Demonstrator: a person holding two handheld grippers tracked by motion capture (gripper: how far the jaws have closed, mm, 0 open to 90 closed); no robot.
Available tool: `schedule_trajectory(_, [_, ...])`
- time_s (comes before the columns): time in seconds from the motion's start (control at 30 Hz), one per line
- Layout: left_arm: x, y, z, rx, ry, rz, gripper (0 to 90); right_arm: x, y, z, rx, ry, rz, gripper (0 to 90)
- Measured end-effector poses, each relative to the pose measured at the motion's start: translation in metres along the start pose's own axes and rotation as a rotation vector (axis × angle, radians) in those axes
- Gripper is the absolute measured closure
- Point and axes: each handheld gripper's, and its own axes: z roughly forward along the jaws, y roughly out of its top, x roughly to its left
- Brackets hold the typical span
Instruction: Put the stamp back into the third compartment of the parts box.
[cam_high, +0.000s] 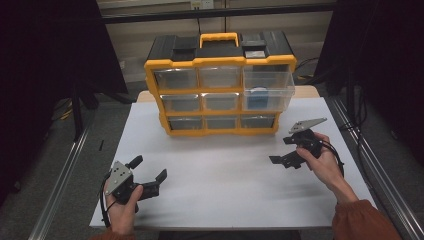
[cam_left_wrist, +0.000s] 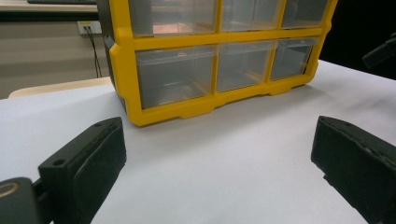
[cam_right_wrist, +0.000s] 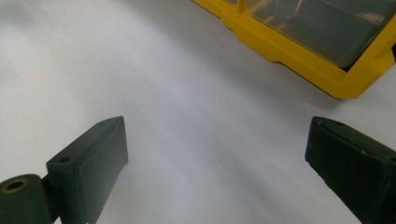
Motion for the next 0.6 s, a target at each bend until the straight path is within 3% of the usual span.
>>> schedule_trajectory(0.07, [0.000,0.000,0.001,0.005,-0.002,0.000,3.5,0.001,-0.006,0.002,-0.030,-0.027,-0.003,6.0])
schedule_trajectory(0.13, [0.000,0.000,0.001,0.009,0.010,0.003,3.6,0.003,-0.012,0.004,-0.054,-0.017,0.008,6.1])
schedule_trajectory(0.3, [0.000,0.000,0.000,0.009,0.009,0.004,3.6,0.008,-0.022,0.006,-0.076,-0.045,0.012,5.6])
schedule_trajectory(0.4, [0.000,0.000,0.000,0.004,0.017,0.005,4.2,0.015,-0.032,0.005,-0.162,-0.080,0.034,5.4])
schedule_trajectory(0.6, [0.001,-0.001,0.000,-0.001,0.012,0.010,4.1,0.022,-0.040,0.004,-0.224,-0.115,0.046,5.0])
